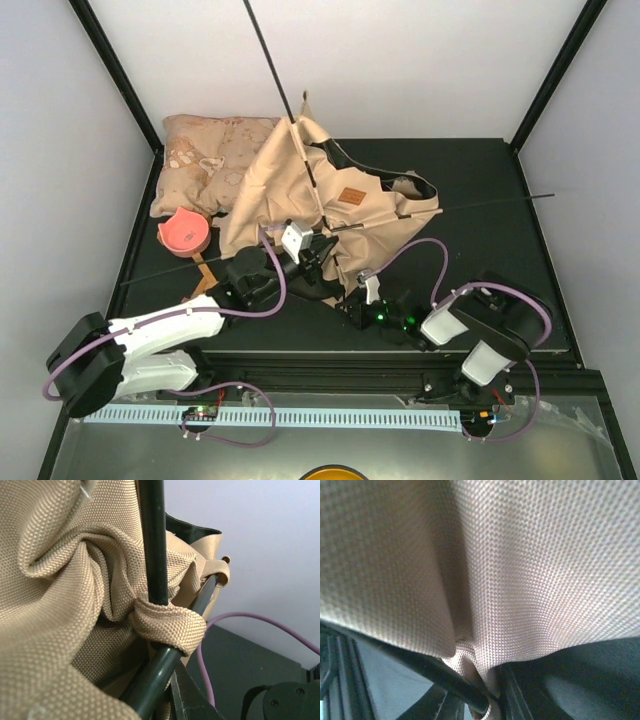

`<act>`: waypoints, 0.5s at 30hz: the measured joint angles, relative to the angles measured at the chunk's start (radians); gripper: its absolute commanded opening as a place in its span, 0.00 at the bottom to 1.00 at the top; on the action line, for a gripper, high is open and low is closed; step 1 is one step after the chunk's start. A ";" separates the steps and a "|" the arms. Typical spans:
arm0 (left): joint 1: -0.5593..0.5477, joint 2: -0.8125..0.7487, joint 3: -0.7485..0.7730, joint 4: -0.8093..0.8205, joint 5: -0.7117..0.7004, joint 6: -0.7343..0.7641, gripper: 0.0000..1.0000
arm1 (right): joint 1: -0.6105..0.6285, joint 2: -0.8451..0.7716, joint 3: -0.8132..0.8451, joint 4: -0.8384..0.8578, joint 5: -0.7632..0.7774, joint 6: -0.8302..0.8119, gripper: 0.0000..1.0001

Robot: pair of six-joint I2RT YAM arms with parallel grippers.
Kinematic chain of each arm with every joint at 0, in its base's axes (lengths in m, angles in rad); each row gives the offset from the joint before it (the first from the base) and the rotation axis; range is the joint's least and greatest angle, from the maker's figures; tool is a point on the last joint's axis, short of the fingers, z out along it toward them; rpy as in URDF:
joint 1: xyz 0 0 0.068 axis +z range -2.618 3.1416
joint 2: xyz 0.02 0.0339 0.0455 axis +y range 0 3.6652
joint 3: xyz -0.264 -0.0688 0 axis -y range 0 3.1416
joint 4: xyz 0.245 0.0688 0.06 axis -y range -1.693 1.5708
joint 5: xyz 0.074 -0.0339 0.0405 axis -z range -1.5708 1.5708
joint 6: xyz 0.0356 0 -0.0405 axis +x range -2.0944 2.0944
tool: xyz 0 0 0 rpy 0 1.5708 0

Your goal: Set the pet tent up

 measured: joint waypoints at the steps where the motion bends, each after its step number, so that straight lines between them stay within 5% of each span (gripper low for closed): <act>1: 0.000 0.016 -0.004 0.004 0.005 0.001 0.02 | -0.003 0.027 0.000 0.008 0.002 -0.002 0.30; 8: 0.000 0.055 -0.007 0.050 0.035 0.025 0.02 | -0.006 0.011 0.000 -0.016 0.033 -0.109 0.45; 15: -0.003 0.055 0.021 0.002 0.056 0.065 0.02 | 0.024 -0.255 -0.006 -0.198 0.138 -0.294 0.49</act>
